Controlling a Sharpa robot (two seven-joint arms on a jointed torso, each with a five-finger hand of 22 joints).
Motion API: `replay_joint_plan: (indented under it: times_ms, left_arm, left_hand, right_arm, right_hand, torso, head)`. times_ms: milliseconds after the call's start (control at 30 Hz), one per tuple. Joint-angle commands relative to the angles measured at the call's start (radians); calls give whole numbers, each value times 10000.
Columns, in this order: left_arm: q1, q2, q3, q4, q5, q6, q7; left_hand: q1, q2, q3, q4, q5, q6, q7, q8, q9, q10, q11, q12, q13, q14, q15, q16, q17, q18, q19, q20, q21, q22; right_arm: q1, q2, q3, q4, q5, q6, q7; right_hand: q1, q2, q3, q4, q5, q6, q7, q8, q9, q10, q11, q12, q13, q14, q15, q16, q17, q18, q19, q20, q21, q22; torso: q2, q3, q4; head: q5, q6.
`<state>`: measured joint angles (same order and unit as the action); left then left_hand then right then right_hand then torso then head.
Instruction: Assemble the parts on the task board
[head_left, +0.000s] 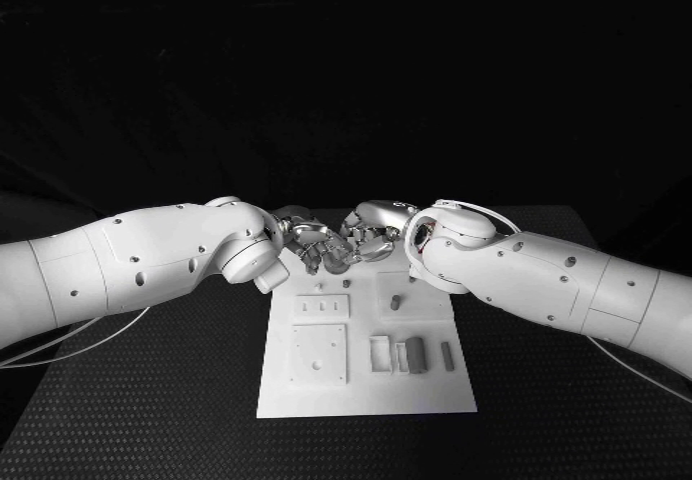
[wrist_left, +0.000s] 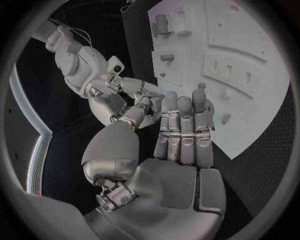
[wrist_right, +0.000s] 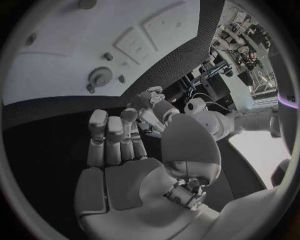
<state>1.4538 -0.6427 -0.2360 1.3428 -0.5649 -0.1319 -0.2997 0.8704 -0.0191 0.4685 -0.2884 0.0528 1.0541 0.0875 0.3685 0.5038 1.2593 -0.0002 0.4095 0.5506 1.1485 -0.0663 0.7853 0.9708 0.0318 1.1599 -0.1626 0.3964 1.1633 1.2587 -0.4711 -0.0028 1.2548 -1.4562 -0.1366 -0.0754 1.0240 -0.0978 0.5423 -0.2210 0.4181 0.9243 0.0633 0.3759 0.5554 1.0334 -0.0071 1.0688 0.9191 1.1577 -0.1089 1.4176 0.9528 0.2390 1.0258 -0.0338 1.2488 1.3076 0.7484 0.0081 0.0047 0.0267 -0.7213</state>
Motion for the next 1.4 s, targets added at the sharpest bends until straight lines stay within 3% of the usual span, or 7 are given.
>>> replay_joint_plan:
  times_ms: [33,233,633,1100,1400]
  left_arm:
    - [8,34,12,24,196,143,47]
    - [8,25,12,27,342,165,18]
    - [8,12,12,38,692,141,18]
    - [4,63,8,-59,1399,-5,140]
    - [3,69,-2,-94,1716,-252,192]
  left_hand:
    - [273,45,174,5,-38,61,28,-84,20,58,15,-55,8,-108,2,71,-41,170,45,7,-36,33]
    - [482,-68,581,50,-35,-47,93,-181,40,-40,77,-140,-16,-235,42,131,-199,131,-27,39,-97,77]
    - [635,-6,874,32,-17,-117,137,-270,48,-119,136,-275,-87,-324,69,212,-363,115,-72,59,-147,123]
    - [776,413,1651,71,-21,56,66,-248,152,82,117,-484,-208,-362,70,467,-607,97,-41,69,-186,223]
    - [759,523,1837,34,-2,173,7,-193,247,269,69,-553,-228,-319,30,633,-678,102,28,35,-155,300]
  right_arm:
    - [-6,54,-2,-15,-83,189,56]
    - [-7,64,-2,-47,-83,195,57]
    - [-7,86,-3,-59,-82,258,77]
    - [-53,146,-25,-102,-81,244,74]
    - [-53,153,-28,-109,-80,244,86]
  right_hand:
    - [-97,46,1,60,37,490,385,26,17,55,-9,48,-12,23,-38,-34,-14,227,-22,-78,8,30]
    - [-101,48,3,63,37,490,385,23,19,56,-10,47,-14,25,-39,-36,-15,228,-21,-80,7,29]
    - [-105,53,8,64,38,493,383,17,22,57,-12,46,-18,27,-41,-40,-17,228,-18,-84,3,27]
    - [-111,56,12,66,38,493,383,9,25,57,-13,45,-22,29,-42,-45,-19,227,-17,-88,0,25]
    - [-130,32,10,64,37,464,391,-22,23,49,-7,36,-32,24,-40,-61,-24,228,-18,-93,-11,19]
  torso:
    - [3,0,4]
    - [4,-6,4]
    - [10,-5,7]
    - [18,4,2]
    - [13,9,4]
  head:
    - [-3,-6]
    - [-10,-2]
    - [8,-12]
    - [23,-57]
    - [39,-87]
